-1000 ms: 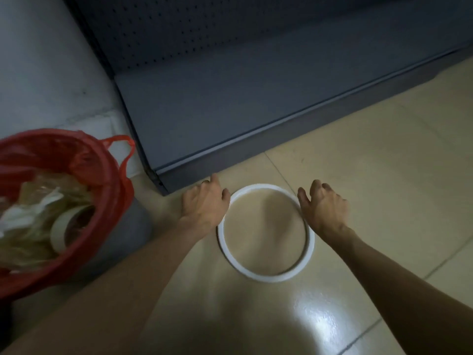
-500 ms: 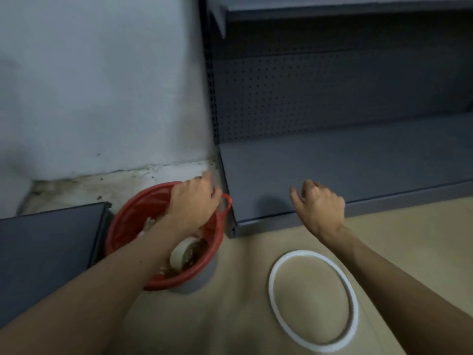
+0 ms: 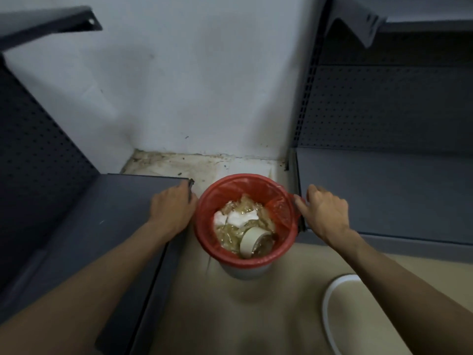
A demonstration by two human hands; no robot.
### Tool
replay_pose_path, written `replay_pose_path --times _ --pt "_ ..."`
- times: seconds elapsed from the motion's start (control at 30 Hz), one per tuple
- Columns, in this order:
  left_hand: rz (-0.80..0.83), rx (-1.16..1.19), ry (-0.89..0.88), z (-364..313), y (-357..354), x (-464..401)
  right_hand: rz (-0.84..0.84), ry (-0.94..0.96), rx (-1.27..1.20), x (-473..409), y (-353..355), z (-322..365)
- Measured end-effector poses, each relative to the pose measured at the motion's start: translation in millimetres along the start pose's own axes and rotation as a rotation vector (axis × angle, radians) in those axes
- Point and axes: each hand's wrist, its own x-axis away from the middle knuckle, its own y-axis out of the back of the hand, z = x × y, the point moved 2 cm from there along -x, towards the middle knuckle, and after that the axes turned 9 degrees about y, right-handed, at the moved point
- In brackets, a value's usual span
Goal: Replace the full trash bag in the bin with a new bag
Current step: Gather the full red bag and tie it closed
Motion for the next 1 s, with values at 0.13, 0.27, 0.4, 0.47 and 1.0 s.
replay_pose_path --times 0.13,0.27,0.4,0.47,1.0 --pt "0.101 -0.088 0.066 14.3 -22.6 8.0 0.011 -0.007 -0.019 -6.5 -20.4 -1.9" --pt "0.283 0.006 0.202 26.1 -54.3 7.3 0.058 0.008 -0.022 -15.0 -39.6 -10.4" --pt "0.471 0.254 0.232 27.2 -80.6 5.1 0.139 0.015 -0.032 -22.8 -57.9 -18.3" --pt "0.488 0.408 0.251 24.9 -86.4 5.1 0.166 -0.013 -0.085 -24.0 -65.5 -21.9" --pt "0.287 0.73 0.419 23.8 -61.3 5.2 0.012 -0.101 -0.379 -18.6 -52.3 -32.2"
